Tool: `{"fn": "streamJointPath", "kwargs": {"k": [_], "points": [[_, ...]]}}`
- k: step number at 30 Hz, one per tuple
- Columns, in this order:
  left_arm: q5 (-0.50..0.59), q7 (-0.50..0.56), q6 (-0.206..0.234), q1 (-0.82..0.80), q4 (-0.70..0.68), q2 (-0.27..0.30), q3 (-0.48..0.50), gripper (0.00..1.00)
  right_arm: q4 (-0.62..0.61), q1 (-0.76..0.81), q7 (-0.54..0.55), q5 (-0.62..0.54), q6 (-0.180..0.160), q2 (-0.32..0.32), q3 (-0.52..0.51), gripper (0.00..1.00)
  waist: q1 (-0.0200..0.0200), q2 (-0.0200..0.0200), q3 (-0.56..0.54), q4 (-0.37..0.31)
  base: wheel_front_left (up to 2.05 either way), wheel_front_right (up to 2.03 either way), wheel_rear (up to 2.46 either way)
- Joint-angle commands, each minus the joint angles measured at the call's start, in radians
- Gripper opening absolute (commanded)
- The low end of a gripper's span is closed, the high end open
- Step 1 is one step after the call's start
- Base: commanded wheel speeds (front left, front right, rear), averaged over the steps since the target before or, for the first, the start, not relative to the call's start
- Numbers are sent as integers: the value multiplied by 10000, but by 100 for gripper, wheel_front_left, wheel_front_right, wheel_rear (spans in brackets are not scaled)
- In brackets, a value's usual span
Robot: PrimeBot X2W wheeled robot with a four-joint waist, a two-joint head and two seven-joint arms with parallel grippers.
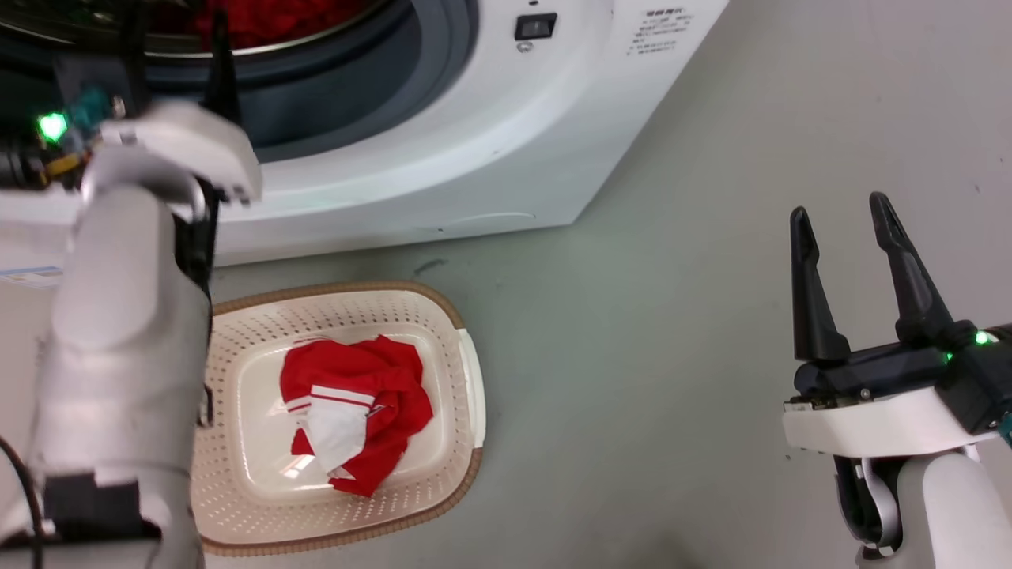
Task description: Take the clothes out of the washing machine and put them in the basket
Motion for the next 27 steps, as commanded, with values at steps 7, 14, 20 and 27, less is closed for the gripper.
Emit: {"fn": "streamJointPath", "kwargs": {"k": [7, 14, 20, 27], "points": [[81, 1080, -315, -2243, 1694, 630, -358, 100, -147, -527, -24, 328, -7, 11, 160, 100, -1, 0, 987, -750, 0, 0, 0], [-15, 2662, -512, -3953, 2892, 1347, -739, 100, -245, -771, -24, 639, -7, 14, 183, 100, -1, 0, 1716, -1245, 0, 0, 0], [-289, 3888, -558, -5032, 3537, 1711, -1313, 100, -319, -866, -24, 879, -7, 13, 208, 100, -1, 0, 2174, -1498, 0, 0, 0], [-607, 4930, -558, -5685, 3988, 2023, -2247, 100, -328, -943, -24, 992, -7, 13, 217, 100, -1, 0, 2440, -1650, 0, 0, 0]]}}
